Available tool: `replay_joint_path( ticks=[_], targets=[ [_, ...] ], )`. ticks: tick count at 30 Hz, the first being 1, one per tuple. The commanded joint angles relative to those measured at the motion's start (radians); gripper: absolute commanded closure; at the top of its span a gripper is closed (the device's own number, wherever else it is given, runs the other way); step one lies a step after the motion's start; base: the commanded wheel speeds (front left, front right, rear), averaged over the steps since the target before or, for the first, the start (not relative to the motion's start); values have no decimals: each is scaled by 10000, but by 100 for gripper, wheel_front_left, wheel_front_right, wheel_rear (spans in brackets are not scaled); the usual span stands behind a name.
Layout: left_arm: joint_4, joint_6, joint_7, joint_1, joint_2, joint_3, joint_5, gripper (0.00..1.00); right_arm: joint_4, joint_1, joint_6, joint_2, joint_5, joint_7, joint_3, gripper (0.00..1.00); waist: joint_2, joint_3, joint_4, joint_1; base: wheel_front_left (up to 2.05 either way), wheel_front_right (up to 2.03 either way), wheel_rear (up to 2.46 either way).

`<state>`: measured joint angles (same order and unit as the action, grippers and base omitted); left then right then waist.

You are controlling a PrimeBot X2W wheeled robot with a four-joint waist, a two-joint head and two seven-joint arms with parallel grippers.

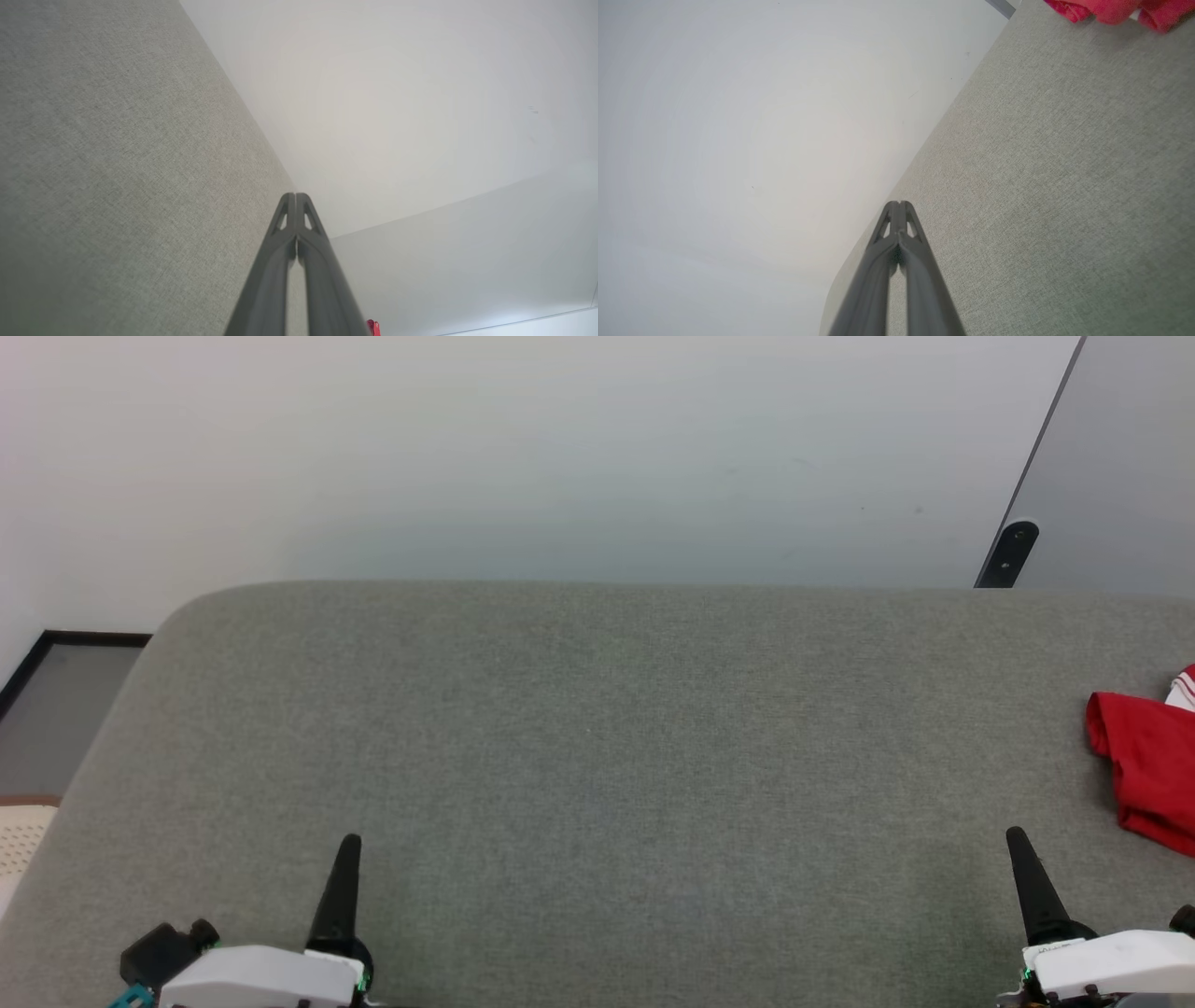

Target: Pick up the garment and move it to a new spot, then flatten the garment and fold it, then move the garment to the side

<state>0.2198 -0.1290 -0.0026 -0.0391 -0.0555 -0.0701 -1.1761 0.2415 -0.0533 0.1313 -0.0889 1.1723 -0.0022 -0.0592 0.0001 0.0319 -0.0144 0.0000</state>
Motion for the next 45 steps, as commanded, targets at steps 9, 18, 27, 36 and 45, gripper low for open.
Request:
replay_joint_path(
  ticks=[9,18,27,36,45],
  targets=[
    [-1,-19,243,-309,4,-121,-937,100,-44,-294,-6,82,939,257,-166,100,-1,-55,23,0,0,0,0],
    [58,-22,463,-412,16,-197,-1706,100,-27,-355,-6,158,1718,464,-254,100,-1,-112,46,0,0,0,0],
    [112,-24,653,-495,28,-269,-2411,100,-11,-447,-7,221,2434,656,-345,100,-1,-167,69,0,0,0,0],
    [163,-26,842,-593,36,-337,-3075,100,7,-497,-8,282,3098,830,-425,100,-1,-223,92,0,0,0,0],
    [211,-29,1011,-662,46,-400,-3692,100,23,-541,-9,344,3722,1015,-494,100,-1,-279,115,0,0,0,0]
  ],
)
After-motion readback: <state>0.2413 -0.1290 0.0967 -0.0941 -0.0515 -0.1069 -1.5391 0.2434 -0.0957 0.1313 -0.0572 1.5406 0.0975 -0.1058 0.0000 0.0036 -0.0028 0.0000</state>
